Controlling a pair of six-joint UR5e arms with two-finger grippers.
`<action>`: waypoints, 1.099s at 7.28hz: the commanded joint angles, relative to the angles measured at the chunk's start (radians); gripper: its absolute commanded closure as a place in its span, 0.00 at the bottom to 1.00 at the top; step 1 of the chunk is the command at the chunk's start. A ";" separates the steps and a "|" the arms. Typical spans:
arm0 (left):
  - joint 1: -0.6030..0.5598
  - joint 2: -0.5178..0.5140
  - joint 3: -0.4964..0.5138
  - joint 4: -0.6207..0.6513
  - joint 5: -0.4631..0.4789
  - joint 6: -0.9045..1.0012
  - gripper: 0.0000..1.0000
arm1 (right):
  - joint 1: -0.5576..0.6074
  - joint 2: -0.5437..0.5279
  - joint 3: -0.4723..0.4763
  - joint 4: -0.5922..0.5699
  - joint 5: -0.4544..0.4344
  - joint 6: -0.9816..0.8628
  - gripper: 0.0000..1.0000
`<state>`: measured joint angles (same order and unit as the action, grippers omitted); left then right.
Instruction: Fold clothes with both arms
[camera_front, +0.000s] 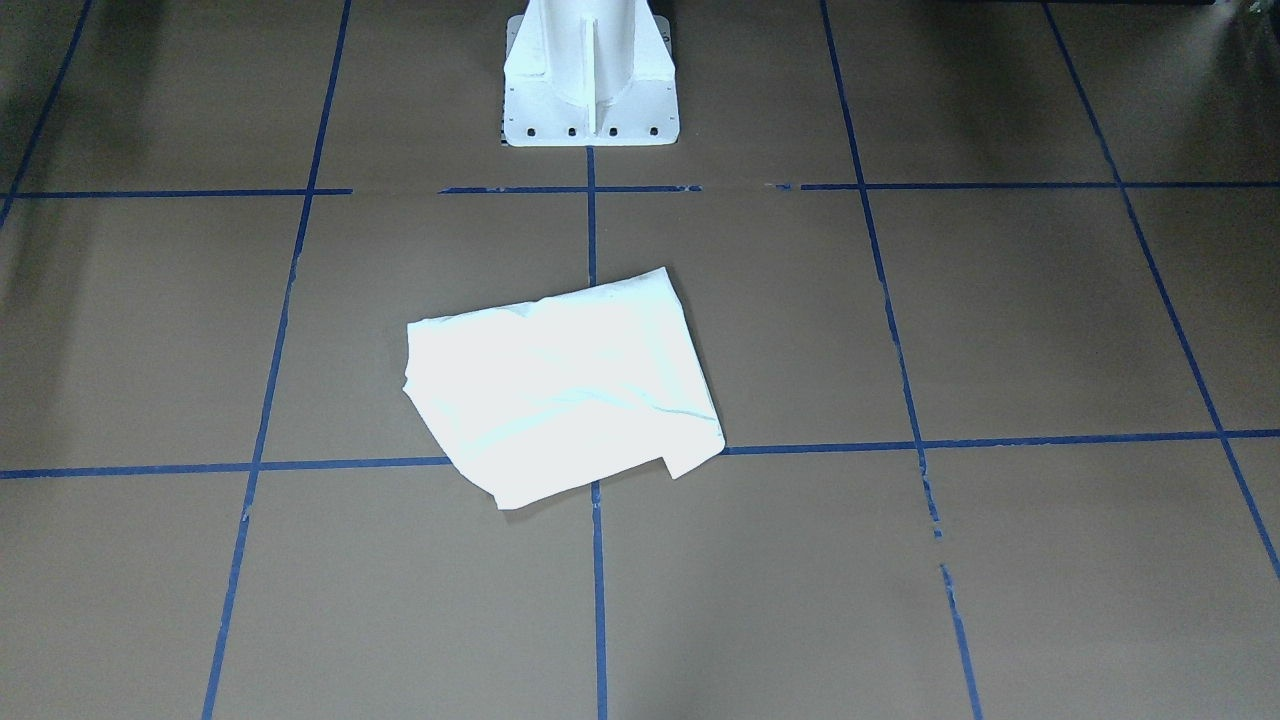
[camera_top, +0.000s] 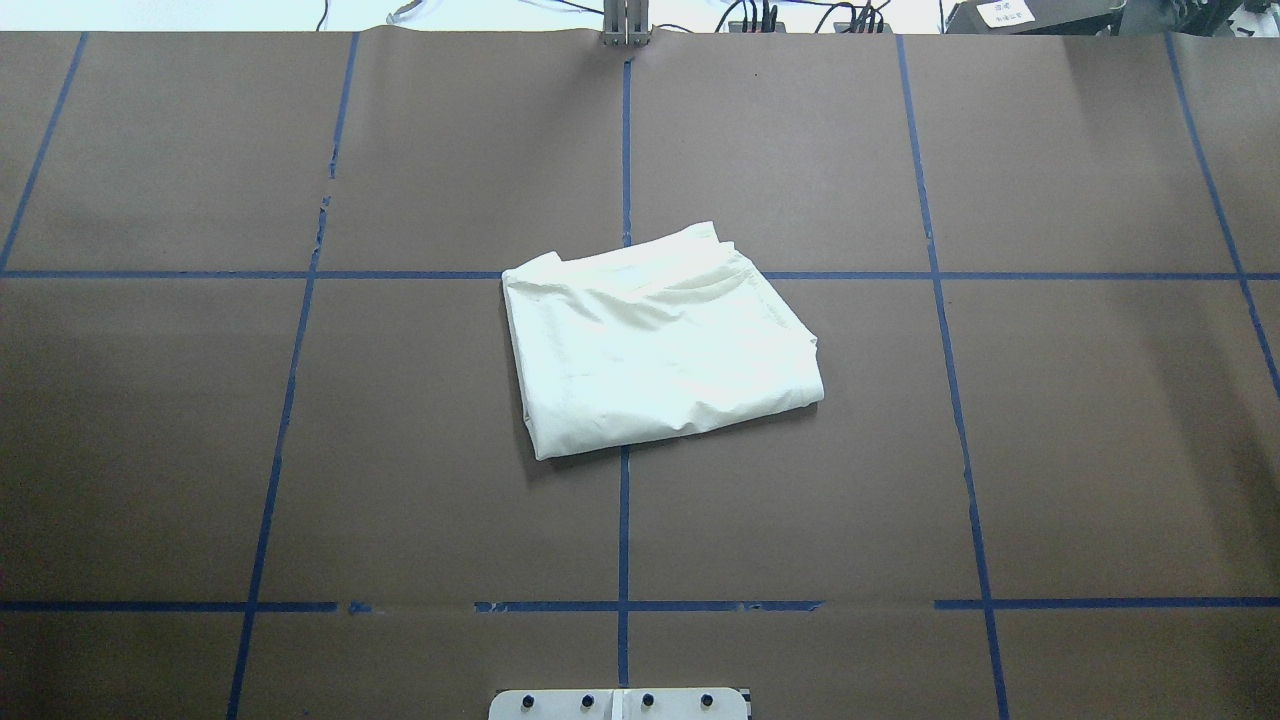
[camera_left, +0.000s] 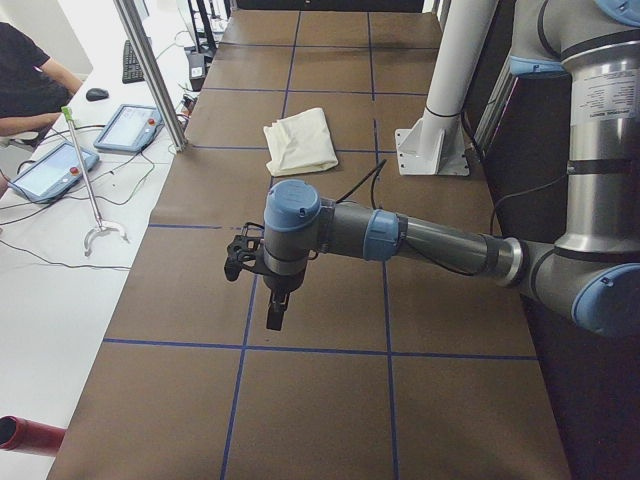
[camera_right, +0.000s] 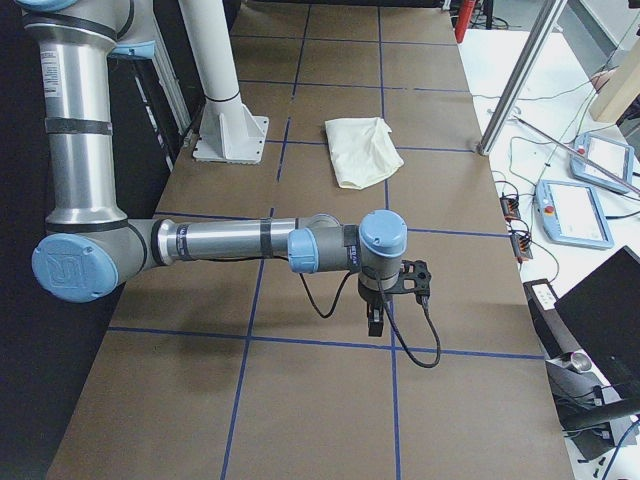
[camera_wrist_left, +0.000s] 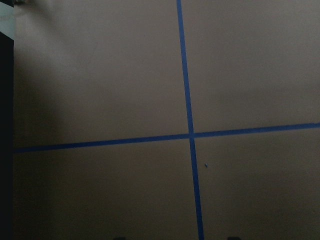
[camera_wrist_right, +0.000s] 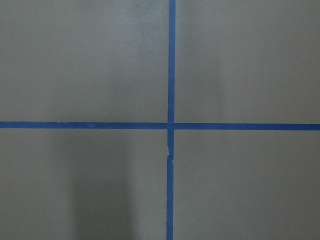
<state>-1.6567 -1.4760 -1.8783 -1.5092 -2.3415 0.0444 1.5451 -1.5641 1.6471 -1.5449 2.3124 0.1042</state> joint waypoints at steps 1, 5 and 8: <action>0.000 0.009 0.013 -0.014 -0.056 -0.001 0.00 | 0.000 -0.026 0.014 0.002 0.033 0.002 0.00; 0.002 0.006 0.146 -0.168 -0.048 -0.004 0.00 | -0.011 -0.027 -0.001 0.065 0.035 -0.006 0.00; 0.002 0.002 0.145 -0.174 -0.042 -0.003 0.00 | -0.011 -0.019 0.026 0.066 0.047 0.002 0.00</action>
<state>-1.6547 -1.4732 -1.7343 -1.6781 -2.3847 0.0413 1.5351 -1.5881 1.6568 -1.4788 2.3530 0.0981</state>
